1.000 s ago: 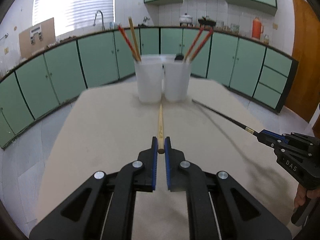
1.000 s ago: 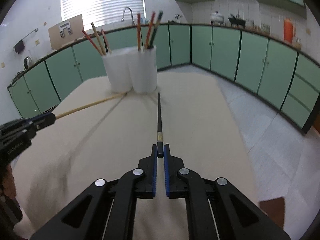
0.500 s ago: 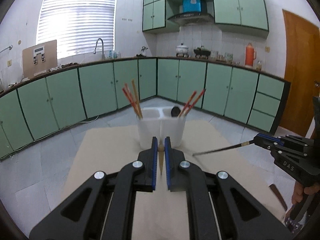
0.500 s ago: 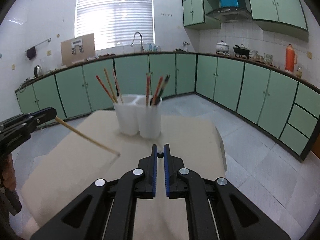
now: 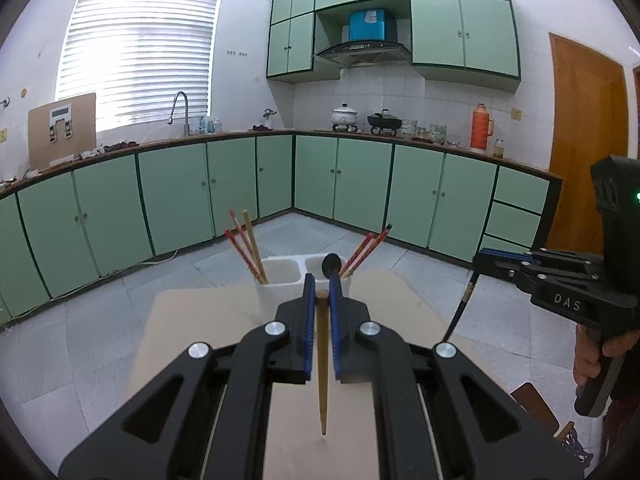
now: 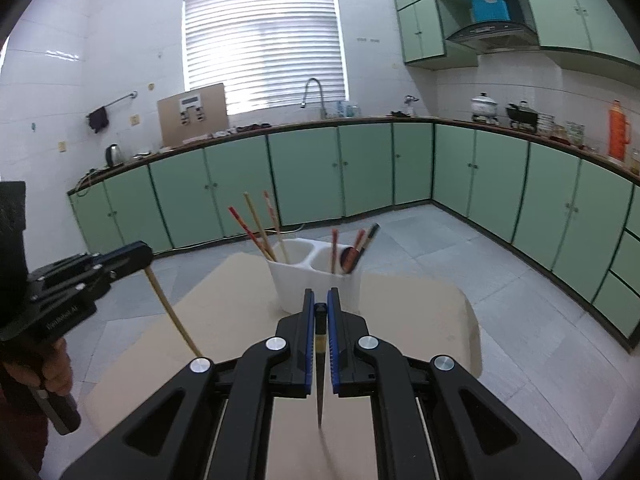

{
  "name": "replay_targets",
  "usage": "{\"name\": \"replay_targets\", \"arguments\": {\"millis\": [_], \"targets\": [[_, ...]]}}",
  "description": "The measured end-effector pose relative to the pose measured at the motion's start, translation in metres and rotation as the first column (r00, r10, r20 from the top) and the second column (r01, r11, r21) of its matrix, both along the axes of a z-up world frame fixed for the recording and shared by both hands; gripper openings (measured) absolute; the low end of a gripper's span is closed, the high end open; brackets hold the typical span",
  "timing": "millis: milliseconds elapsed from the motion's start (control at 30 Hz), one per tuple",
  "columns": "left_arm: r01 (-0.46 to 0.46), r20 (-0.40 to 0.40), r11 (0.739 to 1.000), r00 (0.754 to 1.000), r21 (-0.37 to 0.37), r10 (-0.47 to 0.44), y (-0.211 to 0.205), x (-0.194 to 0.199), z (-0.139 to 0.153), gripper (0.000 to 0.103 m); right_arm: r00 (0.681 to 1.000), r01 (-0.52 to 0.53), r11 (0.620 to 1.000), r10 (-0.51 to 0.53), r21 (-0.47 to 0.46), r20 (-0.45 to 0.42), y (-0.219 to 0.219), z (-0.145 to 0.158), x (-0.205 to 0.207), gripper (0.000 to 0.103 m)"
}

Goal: Organize utensils
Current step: 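Lower both chopsticks into the white holder, one per tool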

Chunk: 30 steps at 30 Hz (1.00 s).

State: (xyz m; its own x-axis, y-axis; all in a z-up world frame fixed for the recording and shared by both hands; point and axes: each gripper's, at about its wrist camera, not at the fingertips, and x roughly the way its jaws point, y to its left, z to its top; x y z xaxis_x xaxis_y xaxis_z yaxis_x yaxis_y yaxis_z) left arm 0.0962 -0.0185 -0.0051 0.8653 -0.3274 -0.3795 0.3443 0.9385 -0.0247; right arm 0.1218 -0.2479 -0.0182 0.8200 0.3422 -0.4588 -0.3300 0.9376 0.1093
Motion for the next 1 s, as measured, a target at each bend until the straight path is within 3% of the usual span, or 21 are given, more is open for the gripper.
{"name": "replay_targets", "arguments": {"millis": [233,433,767,1000], "targets": [[0.014,0.037,1.0,0.999,0.003,-0.014,-0.005,0.008,0.015,0.006,0.999,-0.052,0.999,0.051,0.013,0.018,0.009,0.015,0.009,0.006],[0.007,0.101,1.0,0.995,-0.001,-0.007,-0.007,0.024,0.041,0.006,0.994,-0.073,0.996,0.07,0.044,0.081,0.016,0.047,0.03,0.006],[-0.039,0.187,0.998,0.981,-0.044,0.047,-0.011,0.088,0.088,0.006,0.98,-0.05,0.993,0.029,0.103,0.196,0.026,0.106,0.098,0.006],[-0.066,0.227,0.997,0.971,-0.041,0.073,-0.021,0.137,0.102,0.006,0.979,0.014,0.994,-0.036,0.109,0.203,0.024,0.105,0.151,0.006]]}}
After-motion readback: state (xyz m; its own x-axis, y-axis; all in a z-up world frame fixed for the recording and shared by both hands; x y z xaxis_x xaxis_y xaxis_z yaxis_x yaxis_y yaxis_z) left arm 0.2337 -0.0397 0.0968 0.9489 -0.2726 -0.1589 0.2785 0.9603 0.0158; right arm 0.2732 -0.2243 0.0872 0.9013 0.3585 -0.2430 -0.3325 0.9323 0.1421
